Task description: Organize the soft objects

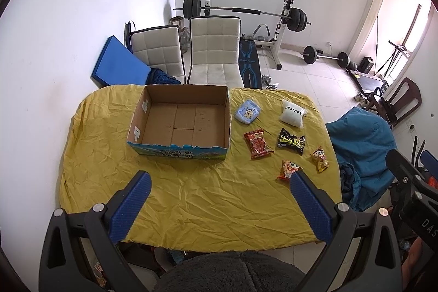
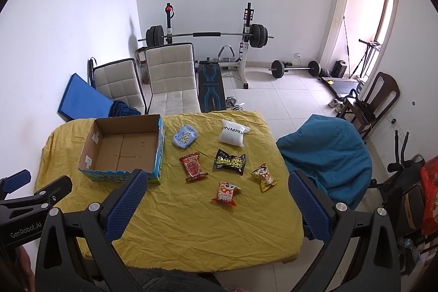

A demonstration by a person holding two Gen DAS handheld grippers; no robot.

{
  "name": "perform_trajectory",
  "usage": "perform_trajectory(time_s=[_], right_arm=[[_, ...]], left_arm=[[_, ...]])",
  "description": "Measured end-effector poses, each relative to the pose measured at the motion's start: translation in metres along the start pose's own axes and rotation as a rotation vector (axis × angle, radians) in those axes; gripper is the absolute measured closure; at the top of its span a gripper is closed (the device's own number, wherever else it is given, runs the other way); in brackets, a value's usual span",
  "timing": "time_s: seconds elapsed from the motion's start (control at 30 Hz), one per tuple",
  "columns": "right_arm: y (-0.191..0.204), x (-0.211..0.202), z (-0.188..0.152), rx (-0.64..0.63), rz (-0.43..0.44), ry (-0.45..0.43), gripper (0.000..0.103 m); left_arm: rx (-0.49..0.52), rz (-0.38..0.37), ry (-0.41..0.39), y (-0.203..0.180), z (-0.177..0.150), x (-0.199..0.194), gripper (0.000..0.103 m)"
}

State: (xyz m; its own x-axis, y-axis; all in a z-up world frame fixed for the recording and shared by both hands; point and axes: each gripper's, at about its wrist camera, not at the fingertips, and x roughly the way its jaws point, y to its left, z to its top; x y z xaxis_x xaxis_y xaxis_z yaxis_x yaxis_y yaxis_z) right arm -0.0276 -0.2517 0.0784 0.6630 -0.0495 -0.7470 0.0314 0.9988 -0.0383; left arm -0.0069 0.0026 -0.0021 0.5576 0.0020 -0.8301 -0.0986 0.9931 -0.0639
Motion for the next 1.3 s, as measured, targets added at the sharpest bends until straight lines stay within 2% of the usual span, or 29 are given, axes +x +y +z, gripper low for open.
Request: perform_trajectory(time_s=[1.3], right_arm=[[0.002,0.001,-0.005,0.000,-0.009,-0.004,0.000]], left_arm=[[0.029,0.012,-0.037,-0.002,0.011,-0.008,0.000]])
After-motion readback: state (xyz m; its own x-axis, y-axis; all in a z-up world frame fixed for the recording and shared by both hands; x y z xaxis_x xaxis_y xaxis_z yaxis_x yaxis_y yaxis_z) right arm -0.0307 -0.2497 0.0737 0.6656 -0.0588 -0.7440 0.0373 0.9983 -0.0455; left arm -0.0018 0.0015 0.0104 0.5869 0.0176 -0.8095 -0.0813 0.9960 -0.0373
